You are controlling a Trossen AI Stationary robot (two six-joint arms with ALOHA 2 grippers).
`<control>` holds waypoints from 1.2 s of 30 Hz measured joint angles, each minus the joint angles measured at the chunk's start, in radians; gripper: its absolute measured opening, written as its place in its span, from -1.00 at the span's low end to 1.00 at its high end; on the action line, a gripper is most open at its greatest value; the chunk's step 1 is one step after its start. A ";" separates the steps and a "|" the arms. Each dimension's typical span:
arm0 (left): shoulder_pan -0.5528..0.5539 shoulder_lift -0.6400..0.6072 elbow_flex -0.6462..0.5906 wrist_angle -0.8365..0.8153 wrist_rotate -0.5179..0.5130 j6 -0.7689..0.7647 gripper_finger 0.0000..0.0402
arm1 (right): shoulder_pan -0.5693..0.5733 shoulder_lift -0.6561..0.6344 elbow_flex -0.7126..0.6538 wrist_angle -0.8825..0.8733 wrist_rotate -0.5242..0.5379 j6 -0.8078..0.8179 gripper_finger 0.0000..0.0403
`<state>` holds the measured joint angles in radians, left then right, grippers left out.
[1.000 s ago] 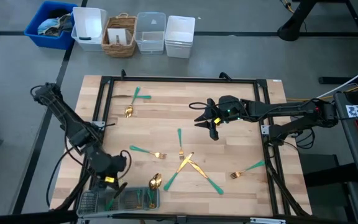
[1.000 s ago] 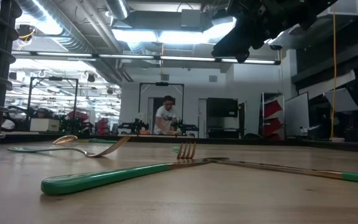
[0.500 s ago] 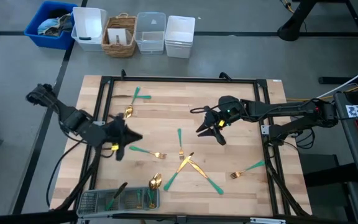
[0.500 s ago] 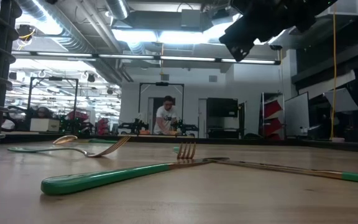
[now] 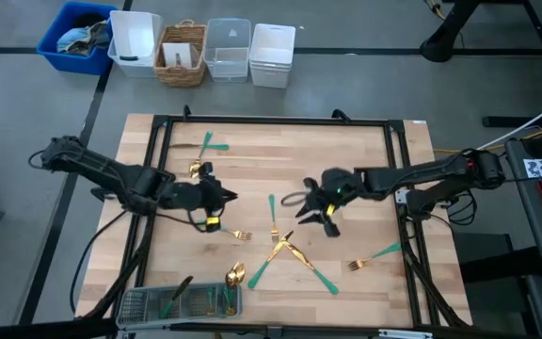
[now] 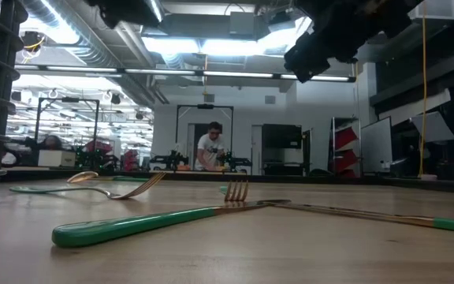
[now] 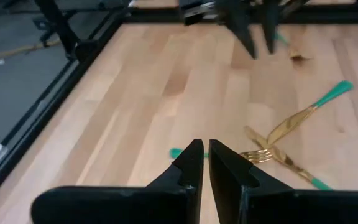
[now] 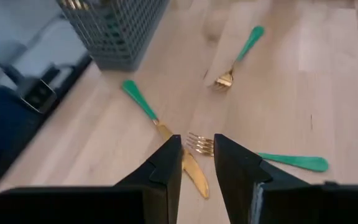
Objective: Sort silverware
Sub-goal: Put the middle fork into the cutlery rack
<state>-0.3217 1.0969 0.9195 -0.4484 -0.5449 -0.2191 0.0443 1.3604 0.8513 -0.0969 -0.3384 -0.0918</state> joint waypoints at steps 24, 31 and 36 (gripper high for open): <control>0.160 0.008 0.000 -0.013 0.173 0.069 -0.98 | 0.185 0.409 0.000 0.334 0.296 -0.096 -0.52; 0.160 0.008 0.000 -0.013 0.173 0.068 -0.98 | 0.185 0.460 0.000 0.373 0.313 -0.096 -0.52; 0.160 0.011 0.000 -0.015 0.172 0.067 -0.98 | 0.185 0.505 0.000 0.433 0.313 -0.100 -0.52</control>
<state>-0.1619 1.1083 0.9195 -0.4630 -0.3725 -0.1524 0.2295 1.8654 0.8516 0.3362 -0.0257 -0.1915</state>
